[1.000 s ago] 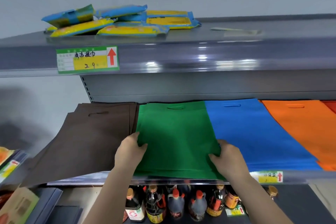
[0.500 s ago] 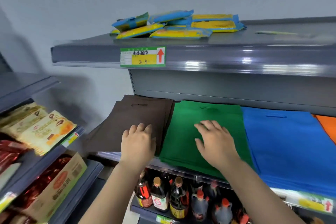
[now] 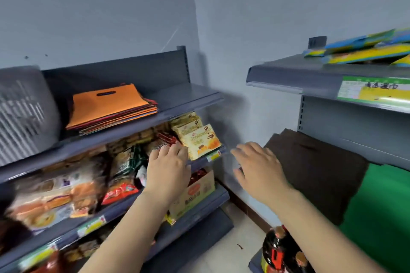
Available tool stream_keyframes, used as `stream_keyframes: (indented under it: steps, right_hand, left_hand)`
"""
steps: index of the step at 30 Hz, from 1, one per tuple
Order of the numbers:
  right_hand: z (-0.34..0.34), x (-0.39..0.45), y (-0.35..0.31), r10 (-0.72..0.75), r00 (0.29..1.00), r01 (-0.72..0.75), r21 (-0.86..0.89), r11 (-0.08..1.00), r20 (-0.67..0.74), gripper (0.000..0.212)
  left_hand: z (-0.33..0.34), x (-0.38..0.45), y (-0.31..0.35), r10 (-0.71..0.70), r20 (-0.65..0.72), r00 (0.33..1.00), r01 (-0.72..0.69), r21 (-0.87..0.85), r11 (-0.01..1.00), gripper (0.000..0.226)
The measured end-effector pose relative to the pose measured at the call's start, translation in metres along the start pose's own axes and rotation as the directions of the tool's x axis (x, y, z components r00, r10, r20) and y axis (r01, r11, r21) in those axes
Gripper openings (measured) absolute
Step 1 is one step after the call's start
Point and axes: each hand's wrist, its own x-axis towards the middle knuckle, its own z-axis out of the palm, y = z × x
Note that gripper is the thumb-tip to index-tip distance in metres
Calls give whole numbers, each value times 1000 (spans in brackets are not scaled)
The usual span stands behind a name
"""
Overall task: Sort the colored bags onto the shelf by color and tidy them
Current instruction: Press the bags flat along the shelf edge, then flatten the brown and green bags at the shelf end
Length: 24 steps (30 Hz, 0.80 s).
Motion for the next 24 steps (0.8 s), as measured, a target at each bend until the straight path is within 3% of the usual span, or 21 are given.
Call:
stream_keyframes:
  steps: [4, 11, 24]
  right_hand:
    - [9, 57, -52, -140, 990, 137, 84, 987, 29, 36]
    - [33, 143, -132, -336, 942, 334, 177, 926, -15, 44]
    - [82, 262, -187, -384, 921, 382, 328, 864, -63, 46]
  left_hand:
    - [1, 2, -66, -119, -51, 992, 123, 81, 989, 32]
    - [11, 4, -166, -250, -96, 964, 261, 125, 957, 42]
    - [48, 31, -262, -345, -118, 931, 354, 65, 933, 35]
